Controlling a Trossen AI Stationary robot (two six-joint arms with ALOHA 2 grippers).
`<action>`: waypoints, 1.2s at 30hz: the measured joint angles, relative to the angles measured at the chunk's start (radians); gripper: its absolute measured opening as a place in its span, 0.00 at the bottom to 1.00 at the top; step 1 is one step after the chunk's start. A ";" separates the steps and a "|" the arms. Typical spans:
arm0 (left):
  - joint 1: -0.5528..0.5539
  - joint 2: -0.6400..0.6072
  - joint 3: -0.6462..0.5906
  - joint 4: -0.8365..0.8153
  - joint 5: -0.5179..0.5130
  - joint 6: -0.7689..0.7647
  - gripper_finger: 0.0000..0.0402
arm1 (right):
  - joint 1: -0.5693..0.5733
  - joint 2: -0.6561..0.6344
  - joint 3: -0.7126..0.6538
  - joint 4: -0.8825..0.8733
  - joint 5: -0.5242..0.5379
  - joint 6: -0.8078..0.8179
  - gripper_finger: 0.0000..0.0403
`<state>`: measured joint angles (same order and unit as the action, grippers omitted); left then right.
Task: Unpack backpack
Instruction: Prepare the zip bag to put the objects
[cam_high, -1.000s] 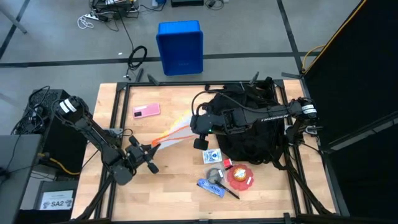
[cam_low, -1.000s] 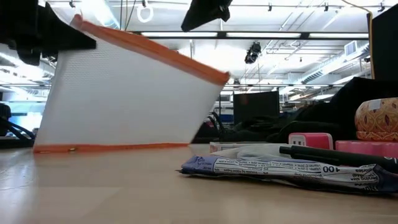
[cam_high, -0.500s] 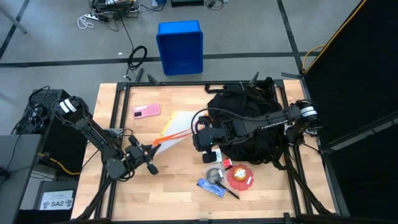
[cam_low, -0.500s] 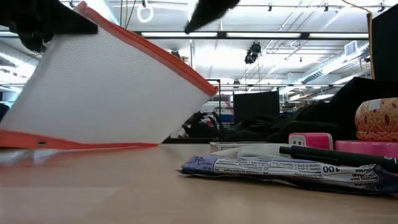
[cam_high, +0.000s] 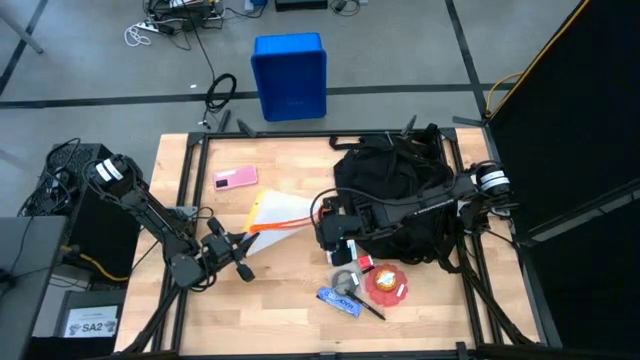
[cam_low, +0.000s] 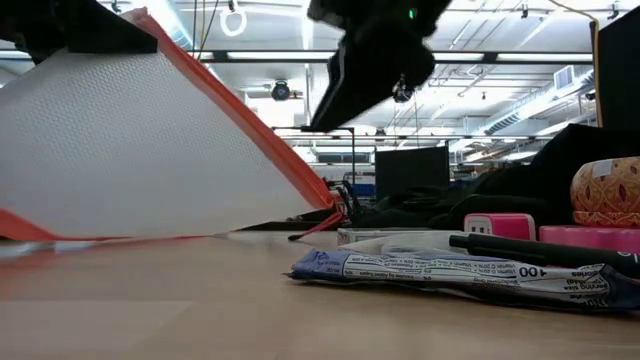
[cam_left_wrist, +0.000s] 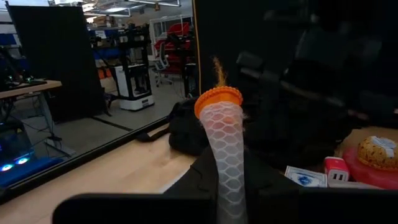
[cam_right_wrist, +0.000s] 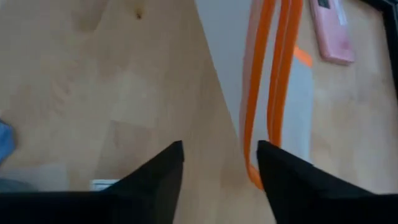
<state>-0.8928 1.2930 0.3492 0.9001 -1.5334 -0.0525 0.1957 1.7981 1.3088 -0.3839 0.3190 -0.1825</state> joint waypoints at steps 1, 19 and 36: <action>0.000 0.000 0.000 0.000 0.000 0.000 0.00 | -0.006 0.000 -0.020 0.024 0.025 0.000 0.49; 0.000 0.000 0.000 0.007 0.010 0.004 0.00 | -0.120 0.000 -0.270 0.356 0.134 -0.298 0.59; 0.000 0.001 0.001 0.054 0.050 0.051 0.00 | -0.135 0.206 -0.244 0.635 0.266 -0.433 0.48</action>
<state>-0.8932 1.2942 0.3504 0.9537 -1.4833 -0.0013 0.0605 2.0043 1.0644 0.2515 0.5850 -0.6159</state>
